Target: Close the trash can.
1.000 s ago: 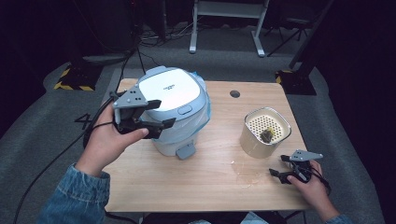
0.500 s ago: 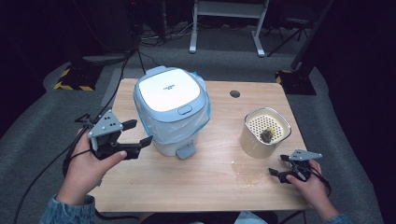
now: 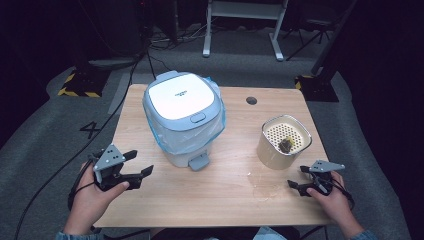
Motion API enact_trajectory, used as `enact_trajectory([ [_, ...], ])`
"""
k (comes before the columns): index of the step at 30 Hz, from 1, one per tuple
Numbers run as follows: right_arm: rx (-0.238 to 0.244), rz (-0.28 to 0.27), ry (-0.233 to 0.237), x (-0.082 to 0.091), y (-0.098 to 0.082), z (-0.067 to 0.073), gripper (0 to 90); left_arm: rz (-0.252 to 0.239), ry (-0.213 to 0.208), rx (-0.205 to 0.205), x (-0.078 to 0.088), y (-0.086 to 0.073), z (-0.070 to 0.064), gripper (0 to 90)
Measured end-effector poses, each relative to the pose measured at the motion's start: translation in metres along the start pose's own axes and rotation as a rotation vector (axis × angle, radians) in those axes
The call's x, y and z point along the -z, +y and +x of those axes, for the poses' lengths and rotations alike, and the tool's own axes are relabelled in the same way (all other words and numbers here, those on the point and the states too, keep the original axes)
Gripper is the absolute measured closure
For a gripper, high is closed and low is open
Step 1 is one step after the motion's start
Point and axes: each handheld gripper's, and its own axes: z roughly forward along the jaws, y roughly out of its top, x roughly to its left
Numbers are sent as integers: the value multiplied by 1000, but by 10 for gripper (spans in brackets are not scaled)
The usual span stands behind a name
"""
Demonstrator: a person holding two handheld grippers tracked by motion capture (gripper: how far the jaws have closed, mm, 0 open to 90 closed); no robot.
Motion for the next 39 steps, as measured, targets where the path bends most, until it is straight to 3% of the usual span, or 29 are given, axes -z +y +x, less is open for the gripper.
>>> enact_trajectory([
  [6, 2, -1, 0, 1, -1, 0, 152, 119, 1, 33, -16, -30, 10, 262],
  [14, 2, 0, 0, 1, -1, 0, 152, 178, 3, 64, -29, -50, 17, 261],
  [19, 2, 0, 0, 1, -1, 0, 153, 275, -7, 95, -40, -64, 21, 250],
  [22, 2, 0, 0, 1, -1, 0, 152, 304, -3, 92, -45, -69, 21, 250],
  [27, 1, 0, 0, 1, -1, 0, 152, 329, -11, 109, -53, -76, 19, 244],
  [30, 1, 0, 1, 1, -1, 0, 152, 350, -11, 99, -61, -79, 17, 237],
  [31, 1, 0, 1, 1, -1, 0, 152, 348, -1, 73, -63, -81, 17, 236],
  [34, 1, 0, 0, 1, -1, 0, 152, 322, 21, 53, -67, -83, 16, 211],
  [36, 1, 0, 0, 1, -1, 0, 152, 313, 51, 15, -68, -85, 18, 210],
  [39, 2, 0, 0, 1, -1, 0, 152, 232, 72, 24, -73, -93, 20, 145],
])
